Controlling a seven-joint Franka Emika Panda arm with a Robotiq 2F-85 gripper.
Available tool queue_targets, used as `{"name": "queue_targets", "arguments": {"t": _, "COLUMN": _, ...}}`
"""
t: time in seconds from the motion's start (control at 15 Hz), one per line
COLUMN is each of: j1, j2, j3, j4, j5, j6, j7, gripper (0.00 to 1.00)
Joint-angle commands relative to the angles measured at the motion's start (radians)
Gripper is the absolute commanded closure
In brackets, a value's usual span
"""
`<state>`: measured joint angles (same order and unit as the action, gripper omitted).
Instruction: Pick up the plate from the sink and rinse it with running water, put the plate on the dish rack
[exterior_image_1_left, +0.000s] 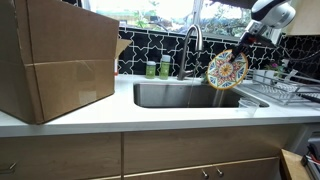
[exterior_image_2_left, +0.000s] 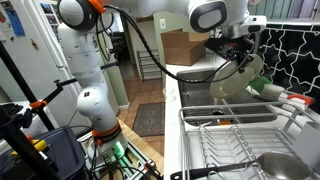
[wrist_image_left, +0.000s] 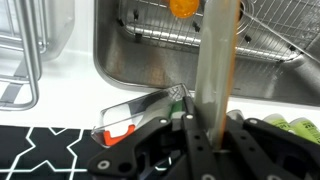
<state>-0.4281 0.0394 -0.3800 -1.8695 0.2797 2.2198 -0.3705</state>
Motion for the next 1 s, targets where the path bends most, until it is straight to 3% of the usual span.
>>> {"name": "queue_targets", "arguments": {"t": 0.0, "j1": -0.004, "j2": -0.014, "j3": -0.022, "j4": 0.07, "j5": -0.123, "j6": -0.094, "j7": 0.11, "gripper": 0.97}}
{"name": "queue_targets", "arguments": {"t": 0.53, "j1": -0.003, "j2": -0.014, "j3": -0.032, "j4": 0.199, "j5": -0.19, "j6": -0.214, "j7": 0.201, "gripper": 0.97}}
{"name": "queue_targets", "arguments": {"t": 0.93, "j1": -0.014, "j2": -0.02, "j3": -0.044, "j4": 0.282, "j5": -0.18, "j6": -0.221, "j7": 0.189, "gripper": 0.97}}
